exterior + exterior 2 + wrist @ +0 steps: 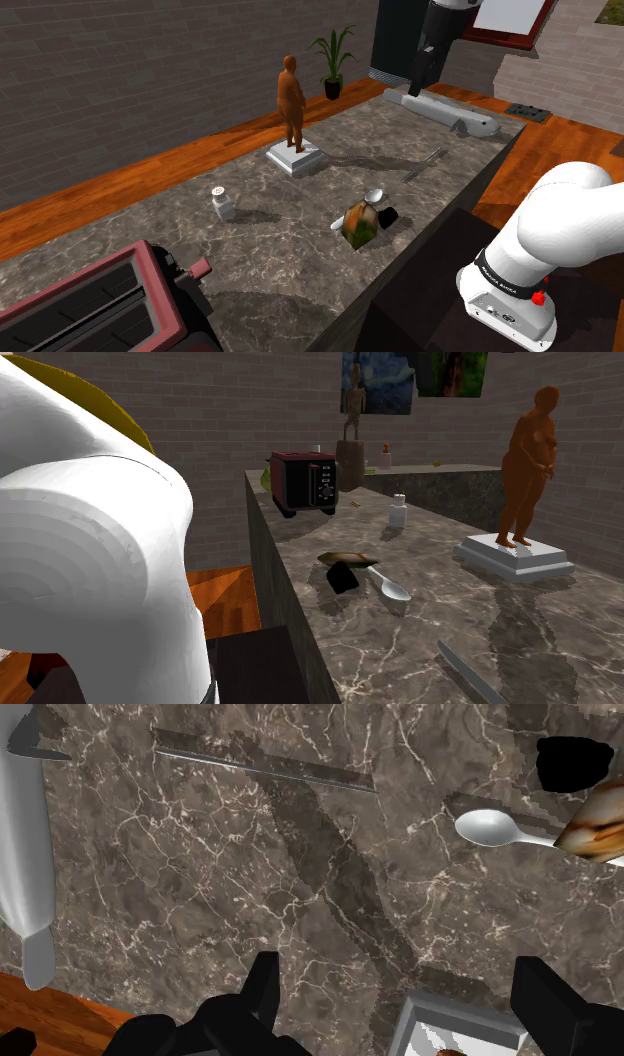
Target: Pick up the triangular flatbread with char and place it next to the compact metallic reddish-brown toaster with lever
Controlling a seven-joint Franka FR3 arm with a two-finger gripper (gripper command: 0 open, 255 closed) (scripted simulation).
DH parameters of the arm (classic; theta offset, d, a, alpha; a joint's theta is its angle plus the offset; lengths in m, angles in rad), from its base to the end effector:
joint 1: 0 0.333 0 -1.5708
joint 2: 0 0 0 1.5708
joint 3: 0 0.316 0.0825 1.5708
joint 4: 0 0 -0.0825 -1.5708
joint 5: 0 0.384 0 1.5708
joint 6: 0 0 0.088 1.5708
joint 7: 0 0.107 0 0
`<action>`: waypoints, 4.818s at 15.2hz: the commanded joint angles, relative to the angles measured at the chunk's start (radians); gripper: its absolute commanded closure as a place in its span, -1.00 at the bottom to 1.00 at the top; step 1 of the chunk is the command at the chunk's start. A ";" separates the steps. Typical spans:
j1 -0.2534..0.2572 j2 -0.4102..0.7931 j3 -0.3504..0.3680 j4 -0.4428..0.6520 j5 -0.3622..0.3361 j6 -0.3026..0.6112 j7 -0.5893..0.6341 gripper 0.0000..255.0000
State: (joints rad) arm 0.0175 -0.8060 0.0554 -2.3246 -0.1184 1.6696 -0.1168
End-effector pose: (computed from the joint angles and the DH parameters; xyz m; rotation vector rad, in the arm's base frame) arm 0.3111 0.0174 0.6219 2.9592 0.2648 0.2165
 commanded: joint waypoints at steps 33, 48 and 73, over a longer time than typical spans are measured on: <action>0.292 0.179 -0.154 -0.629 0.488 0.580 -0.218 -1.00; 0.292 0.179 -0.154 -0.629 0.488 0.580 -0.218 1.00; 0.251 -0.011 -0.137 -0.409 0.413 0.186 -0.082 1.00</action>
State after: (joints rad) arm 0.2678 -0.8096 -0.0845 -2.7415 0.2940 1.8698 -0.2055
